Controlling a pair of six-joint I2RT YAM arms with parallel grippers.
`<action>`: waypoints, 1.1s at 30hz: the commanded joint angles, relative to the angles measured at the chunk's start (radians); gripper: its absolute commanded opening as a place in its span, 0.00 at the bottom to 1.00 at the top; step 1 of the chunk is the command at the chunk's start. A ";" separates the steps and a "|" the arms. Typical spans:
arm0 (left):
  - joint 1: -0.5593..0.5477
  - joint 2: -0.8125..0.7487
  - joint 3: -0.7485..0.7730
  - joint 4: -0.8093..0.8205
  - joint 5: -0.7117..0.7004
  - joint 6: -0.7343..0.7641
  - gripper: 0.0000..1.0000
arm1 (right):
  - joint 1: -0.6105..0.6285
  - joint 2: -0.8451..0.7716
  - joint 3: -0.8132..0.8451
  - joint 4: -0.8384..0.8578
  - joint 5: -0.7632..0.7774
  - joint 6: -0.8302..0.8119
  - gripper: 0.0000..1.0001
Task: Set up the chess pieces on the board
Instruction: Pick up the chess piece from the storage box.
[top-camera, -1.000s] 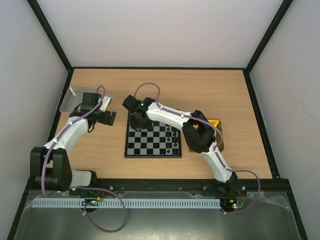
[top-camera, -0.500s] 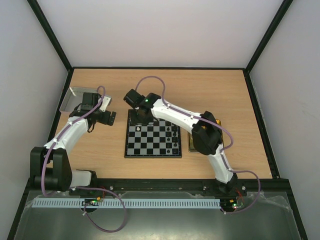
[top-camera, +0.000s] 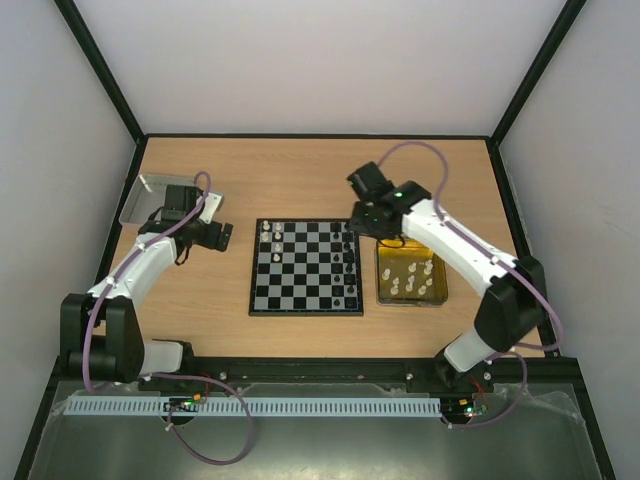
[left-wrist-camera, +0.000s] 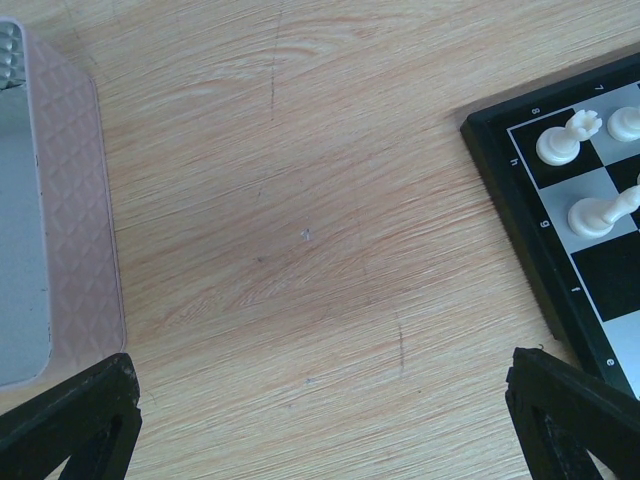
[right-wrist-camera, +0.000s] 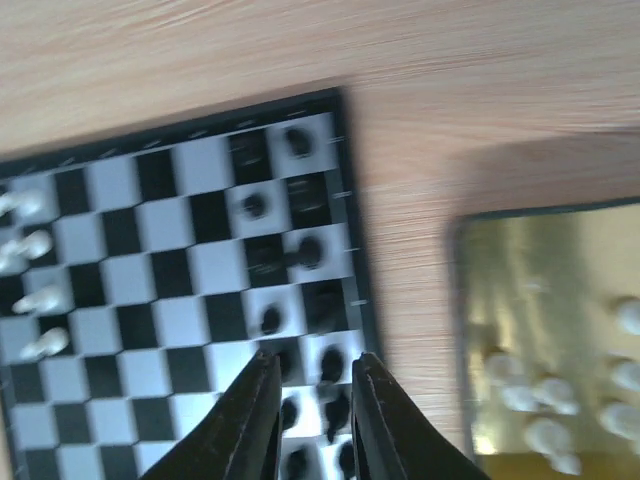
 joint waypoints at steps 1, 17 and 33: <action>0.004 0.009 0.004 -0.008 0.012 0.004 1.00 | -0.099 -0.101 -0.139 -0.041 0.066 -0.006 0.21; 0.004 0.005 0.005 -0.008 0.003 0.000 1.00 | -0.485 -0.140 -0.411 0.089 0.012 -0.077 0.19; 0.004 -0.013 -0.001 -0.005 0.011 0.003 1.00 | -0.583 -0.097 -0.476 0.162 -0.008 -0.068 0.20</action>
